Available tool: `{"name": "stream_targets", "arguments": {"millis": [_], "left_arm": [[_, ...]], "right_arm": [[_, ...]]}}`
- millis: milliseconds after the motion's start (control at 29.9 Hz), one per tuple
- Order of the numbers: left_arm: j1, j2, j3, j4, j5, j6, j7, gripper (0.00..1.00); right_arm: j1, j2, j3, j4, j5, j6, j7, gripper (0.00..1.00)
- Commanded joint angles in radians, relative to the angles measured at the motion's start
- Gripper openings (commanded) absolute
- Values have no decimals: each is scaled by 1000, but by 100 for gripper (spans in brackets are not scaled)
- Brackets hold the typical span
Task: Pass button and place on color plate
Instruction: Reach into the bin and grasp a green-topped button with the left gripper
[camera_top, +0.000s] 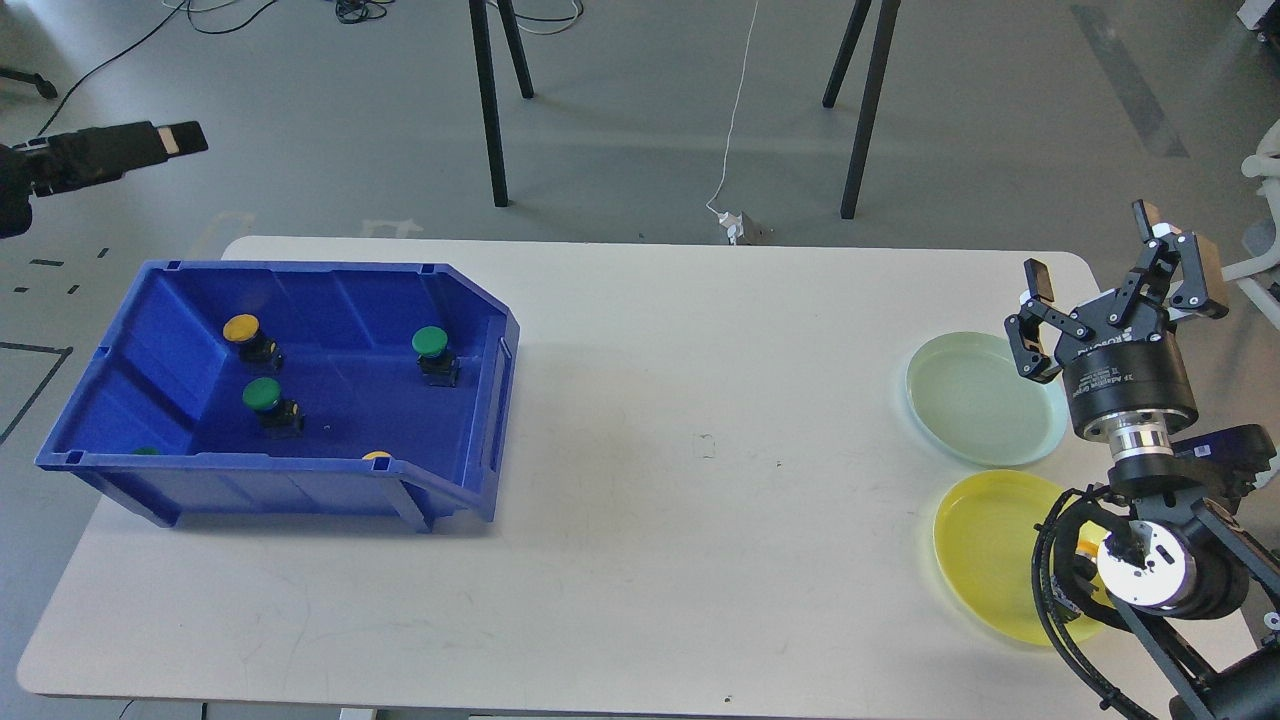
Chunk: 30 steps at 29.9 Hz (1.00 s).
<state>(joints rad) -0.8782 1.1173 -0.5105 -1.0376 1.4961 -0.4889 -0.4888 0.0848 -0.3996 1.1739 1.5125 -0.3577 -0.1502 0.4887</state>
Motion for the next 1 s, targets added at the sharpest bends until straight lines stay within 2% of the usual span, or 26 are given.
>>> {"name": "stream_targets", "arguments": {"millis": [0, 134, 200, 401, 668, 969], "left_arm": [[5, -2, 91, -4, 234, 0, 0, 99], [2, -19, 249, 1, 322, 10, 0, 98], [-1, -51, 285, 11, 320, 15, 0, 98], [2, -148, 300, 60, 328, 16, 0, 98], [4, -277, 322, 250, 323, 18, 0, 98], [4, -382, 345, 398, 317, 32, 0, 98]], "right_arm": [[-5, 10, 0, -25, 0, 1, 0, 97], [-36, 12, 1, -28, 0, 4, 0, 97], [-51, 12, 1, -26, 0, 6, 0, 97], [-76, 4, 9, -26, 0, 8, 0, 98], [-85, 5, 6, -26, 0, 8, 0, 98], [-100, 5, 3, -26, 0, 8, 0, 98]]}}
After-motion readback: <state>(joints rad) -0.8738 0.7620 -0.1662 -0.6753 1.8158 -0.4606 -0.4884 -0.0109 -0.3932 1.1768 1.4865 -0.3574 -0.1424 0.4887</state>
